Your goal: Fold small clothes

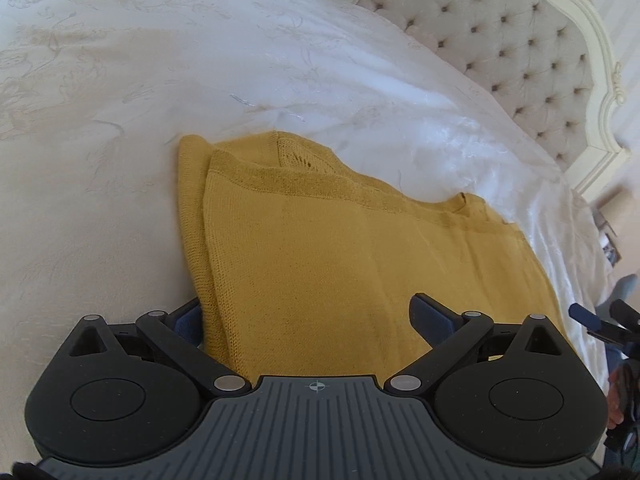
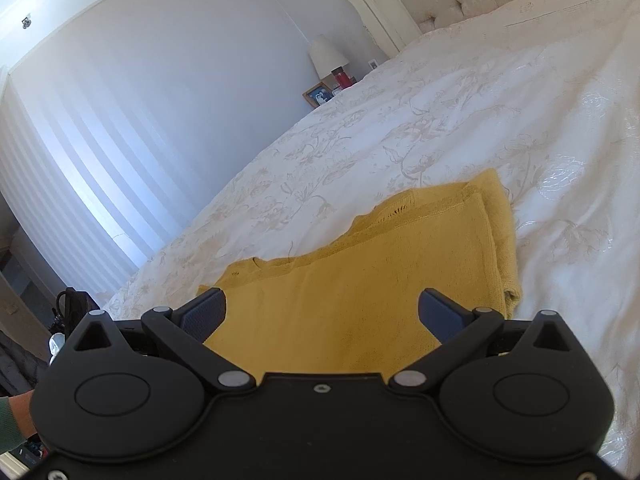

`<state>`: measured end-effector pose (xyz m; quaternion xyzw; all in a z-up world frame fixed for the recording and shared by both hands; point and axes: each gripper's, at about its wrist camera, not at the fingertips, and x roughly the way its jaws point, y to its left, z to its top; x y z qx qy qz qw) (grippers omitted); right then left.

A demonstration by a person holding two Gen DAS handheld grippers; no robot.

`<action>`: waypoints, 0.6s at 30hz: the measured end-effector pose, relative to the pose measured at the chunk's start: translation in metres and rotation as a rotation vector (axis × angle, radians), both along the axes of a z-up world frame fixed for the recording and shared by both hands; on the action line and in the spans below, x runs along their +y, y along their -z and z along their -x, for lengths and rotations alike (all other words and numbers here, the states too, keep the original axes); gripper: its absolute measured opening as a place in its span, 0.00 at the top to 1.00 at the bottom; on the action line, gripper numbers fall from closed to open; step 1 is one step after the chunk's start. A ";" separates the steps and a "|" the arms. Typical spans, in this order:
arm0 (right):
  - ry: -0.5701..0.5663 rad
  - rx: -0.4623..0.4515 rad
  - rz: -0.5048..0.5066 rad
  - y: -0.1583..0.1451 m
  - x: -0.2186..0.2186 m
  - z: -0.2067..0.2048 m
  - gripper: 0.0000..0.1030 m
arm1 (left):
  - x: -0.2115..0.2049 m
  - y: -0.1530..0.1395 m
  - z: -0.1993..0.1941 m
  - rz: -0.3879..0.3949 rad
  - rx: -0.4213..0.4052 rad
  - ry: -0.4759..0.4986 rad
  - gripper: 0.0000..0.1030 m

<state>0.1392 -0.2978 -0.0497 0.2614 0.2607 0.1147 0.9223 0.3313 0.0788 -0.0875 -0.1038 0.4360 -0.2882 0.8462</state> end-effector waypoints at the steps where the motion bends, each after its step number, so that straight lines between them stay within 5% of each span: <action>1: 0.002 0.003 0.002 0.001 0.000 -0.001 0.01 | -0.003 0.001 -0.001 0.007 -0.002 0.011 0.04; 2: 0.003 0.009 0.003 0.003 0.001 -0.002 0.01 | -0.005 0.002 -0.002 0.013 -0.003 0.020 0.09; 4: 0.004 0.022 0.001 0.006 0.002 -0.003 0.01 | -0.008 0.002 -0.003 0.006 -0.001 0.004 0.44; 7: 0.001 0.034 -0.001 0.008 0.003 -0.004 0.01 | 0.000 0.001 -0.006 0.034 0.053 -0.046 0.69; 10: 0.000 0.033 -0.003 0.008 0.004 -0.003 0.01 | 0.004 -0.008 -0.007 0.045 0.080 -0.074 0.80; 18: 0.027 0.037 0.017 0.001 0.001 0.000 0.01 | -0.046 -0.067 0.004 -0.015 0.046 -0.054 0.83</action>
